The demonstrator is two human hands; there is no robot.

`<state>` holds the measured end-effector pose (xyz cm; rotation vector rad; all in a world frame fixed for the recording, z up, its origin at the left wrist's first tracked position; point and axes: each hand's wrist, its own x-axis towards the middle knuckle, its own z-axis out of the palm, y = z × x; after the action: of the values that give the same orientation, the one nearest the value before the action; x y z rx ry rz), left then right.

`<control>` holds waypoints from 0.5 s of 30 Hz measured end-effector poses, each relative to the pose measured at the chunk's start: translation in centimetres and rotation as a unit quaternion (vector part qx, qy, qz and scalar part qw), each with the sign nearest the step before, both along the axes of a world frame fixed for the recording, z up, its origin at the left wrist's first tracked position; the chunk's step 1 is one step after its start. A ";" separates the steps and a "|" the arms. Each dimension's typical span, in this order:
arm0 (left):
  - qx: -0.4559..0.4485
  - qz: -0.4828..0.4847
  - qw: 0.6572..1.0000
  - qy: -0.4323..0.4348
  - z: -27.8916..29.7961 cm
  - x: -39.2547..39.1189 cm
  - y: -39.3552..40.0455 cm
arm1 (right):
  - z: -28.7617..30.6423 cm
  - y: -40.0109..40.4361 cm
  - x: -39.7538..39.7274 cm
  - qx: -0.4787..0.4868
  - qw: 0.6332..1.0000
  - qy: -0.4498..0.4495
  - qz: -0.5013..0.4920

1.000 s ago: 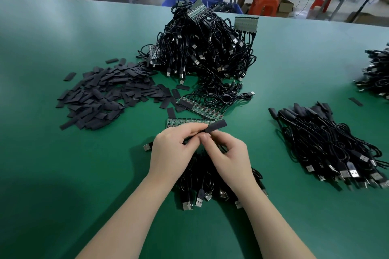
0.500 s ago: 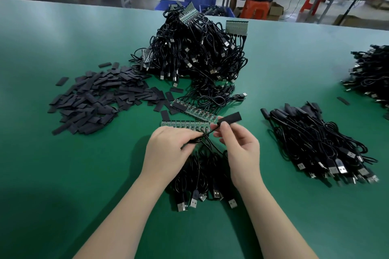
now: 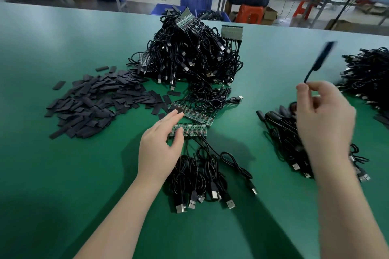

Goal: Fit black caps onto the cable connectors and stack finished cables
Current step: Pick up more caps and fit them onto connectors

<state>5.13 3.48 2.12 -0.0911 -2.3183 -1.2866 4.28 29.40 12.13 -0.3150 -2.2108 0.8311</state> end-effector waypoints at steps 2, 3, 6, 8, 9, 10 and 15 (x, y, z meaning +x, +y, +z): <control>-0.009 0.007 1.000 -0.006 0.0 -0.2 0.0 | -0.2 3.3 -1.5 0.109 0.981 -0.120 -0.109; -0.020 0.009 1.000 -0.009 0.0 -0.2 -0.1 | -0.6 4.5 -2.3 0.127 0.965 -0.186 -0.132; -0.057 0.023 0.998 -0.028 -0.2 -0.4 -0.5 | -2.2 6.0 -3.2 0.164 0.901 -0.367 -0.164; -0.084 0.033 0.995 -0.050 -0.2 -0.6 -0.8 | -3.2 5.5 -3.1 0.232 0.880 -0.372 -0.181; -0.098 0.035 0.993 -0.060 -0.3 -0.7 -0.8 | -3.5 4.9 -3.0 0.259 0.890 -0.332 -0.176; -0.111 0.034 0.991 -0.069 -0.4 -0.8 -0.8 | -3.8 3.7 -2.8 0.268 0.908 -0.281 -0.156; -0.143 0.016 0.984 -0.108 -0.9 -0.9 -0.8 | -5.0 -5.1 -2.2 0.246 0.925 -0.277 0.089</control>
<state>4.20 2.64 1.19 -0.0080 -2.6683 -0.9814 2.11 24.30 7.12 -0.1052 -2.9176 0.2555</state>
